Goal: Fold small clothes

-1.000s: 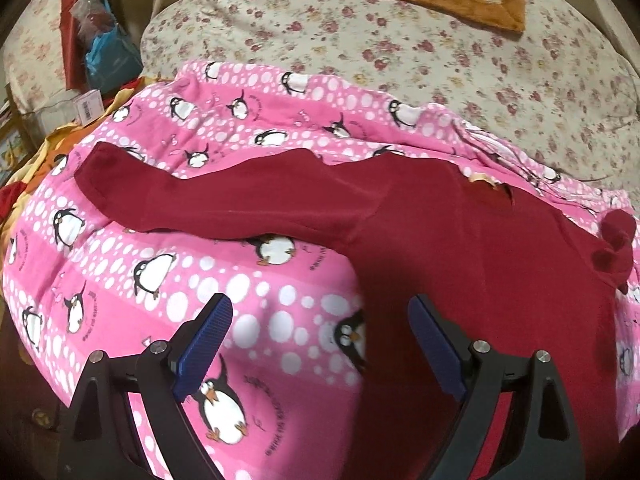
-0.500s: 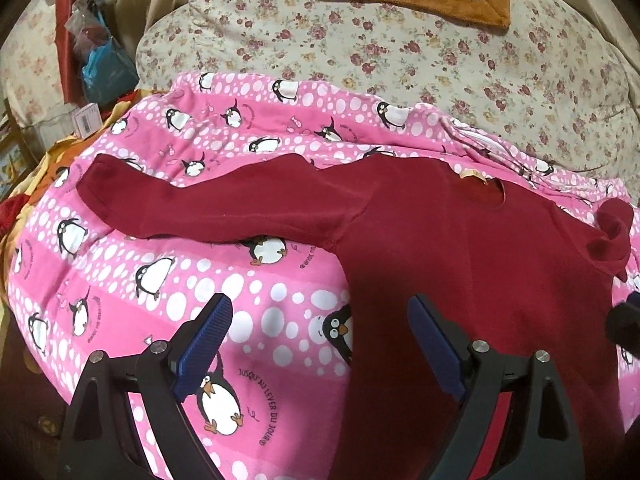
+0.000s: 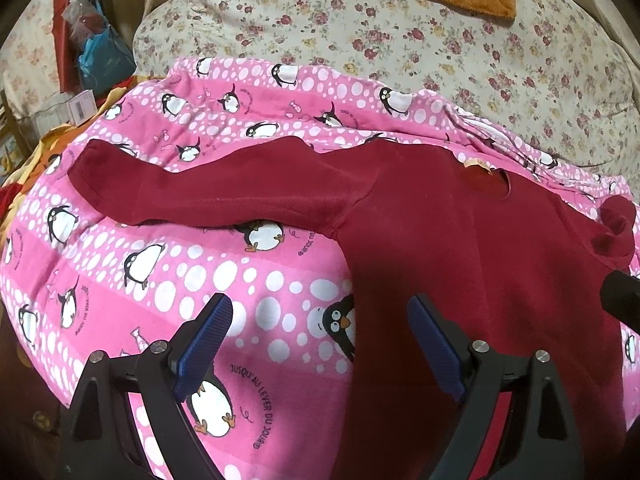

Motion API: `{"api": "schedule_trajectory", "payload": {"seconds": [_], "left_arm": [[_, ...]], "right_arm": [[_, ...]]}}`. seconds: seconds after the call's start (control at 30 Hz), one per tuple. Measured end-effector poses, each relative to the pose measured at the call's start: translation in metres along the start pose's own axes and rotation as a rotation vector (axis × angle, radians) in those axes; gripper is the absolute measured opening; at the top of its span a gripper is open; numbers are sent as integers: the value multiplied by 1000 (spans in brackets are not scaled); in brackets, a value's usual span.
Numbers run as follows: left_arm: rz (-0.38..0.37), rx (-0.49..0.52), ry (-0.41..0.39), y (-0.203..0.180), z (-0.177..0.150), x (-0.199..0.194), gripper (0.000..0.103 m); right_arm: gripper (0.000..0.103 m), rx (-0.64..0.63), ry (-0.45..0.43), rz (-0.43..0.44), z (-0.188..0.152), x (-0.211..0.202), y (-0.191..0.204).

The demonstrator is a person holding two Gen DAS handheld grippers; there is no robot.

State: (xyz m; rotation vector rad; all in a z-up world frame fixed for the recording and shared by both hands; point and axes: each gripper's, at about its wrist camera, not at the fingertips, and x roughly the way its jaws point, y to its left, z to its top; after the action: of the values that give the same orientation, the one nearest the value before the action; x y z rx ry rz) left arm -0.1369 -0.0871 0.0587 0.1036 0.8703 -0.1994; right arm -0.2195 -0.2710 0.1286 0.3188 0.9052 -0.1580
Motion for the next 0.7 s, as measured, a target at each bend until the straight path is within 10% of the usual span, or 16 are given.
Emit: {"api": "schedule_trajectory", "payload": {"seconds": [0.7], "left_arm": [[10,-22,28,9,-5,14,72]], "right_arm": [[102,-2,25,-124,-8,31,-9]]}}
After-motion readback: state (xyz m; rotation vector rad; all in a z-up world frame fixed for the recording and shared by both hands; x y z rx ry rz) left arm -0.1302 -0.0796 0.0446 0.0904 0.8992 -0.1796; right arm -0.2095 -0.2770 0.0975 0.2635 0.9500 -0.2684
